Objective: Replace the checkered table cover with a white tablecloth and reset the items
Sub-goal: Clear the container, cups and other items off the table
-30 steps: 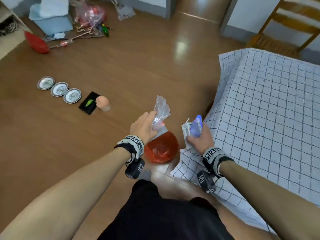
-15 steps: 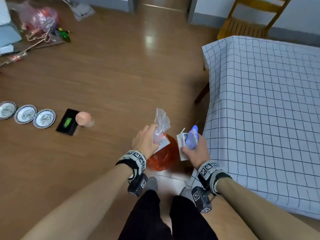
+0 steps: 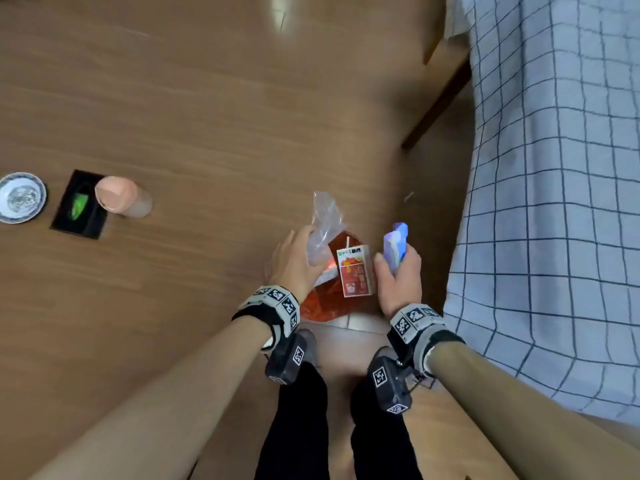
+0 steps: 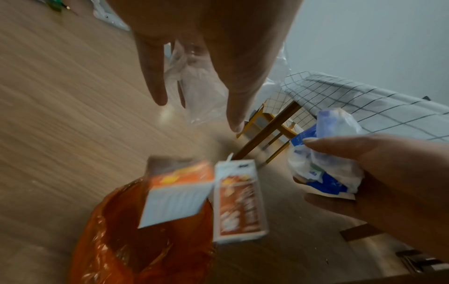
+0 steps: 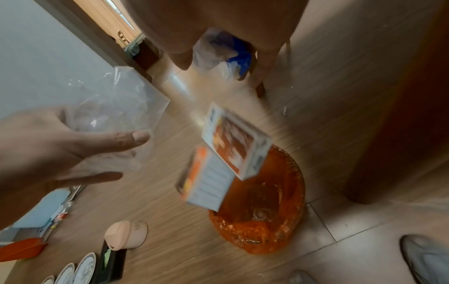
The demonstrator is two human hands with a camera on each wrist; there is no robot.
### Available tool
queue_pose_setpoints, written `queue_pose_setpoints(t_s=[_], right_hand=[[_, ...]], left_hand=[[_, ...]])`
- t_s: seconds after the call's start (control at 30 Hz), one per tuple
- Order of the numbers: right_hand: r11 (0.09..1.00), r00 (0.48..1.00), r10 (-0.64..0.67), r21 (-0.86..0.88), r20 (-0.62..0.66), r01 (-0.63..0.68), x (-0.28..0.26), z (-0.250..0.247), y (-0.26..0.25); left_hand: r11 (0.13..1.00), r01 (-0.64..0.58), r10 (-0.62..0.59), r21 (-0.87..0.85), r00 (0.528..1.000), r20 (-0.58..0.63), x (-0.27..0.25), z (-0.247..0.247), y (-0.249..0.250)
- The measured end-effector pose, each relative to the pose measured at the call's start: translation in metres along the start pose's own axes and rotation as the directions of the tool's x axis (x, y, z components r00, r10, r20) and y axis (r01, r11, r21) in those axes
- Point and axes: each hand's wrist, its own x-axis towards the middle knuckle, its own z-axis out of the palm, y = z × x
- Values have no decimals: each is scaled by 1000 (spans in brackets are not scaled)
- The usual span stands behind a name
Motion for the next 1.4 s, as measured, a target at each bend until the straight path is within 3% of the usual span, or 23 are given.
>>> queue_pose_setpoints(t_s=[0.37,0.63,0.93,1.1,1.4], right_hand=[[989,989,139,-60,45,-136,-21,4,12],[984,982,167,-83,87,-160,-26,2,22],[977,968,203,-98,144,-191,-22,6,33],[971,943,222,-146,249,-190,-17,19,16],[967,951,228,-163,210,-196,-46,16,-3]], left_hand=[[1000,7,-4,-23,990,139,-22,9,-22],[999,-16,32,-47,928,370,2,39,-28],[999,-43,35,17,943,330,-6,45,-41],[998,-26,10,49,952,307,-4,27,-53],[996,-21,-7,92,954,299,-15,-11,-45]])
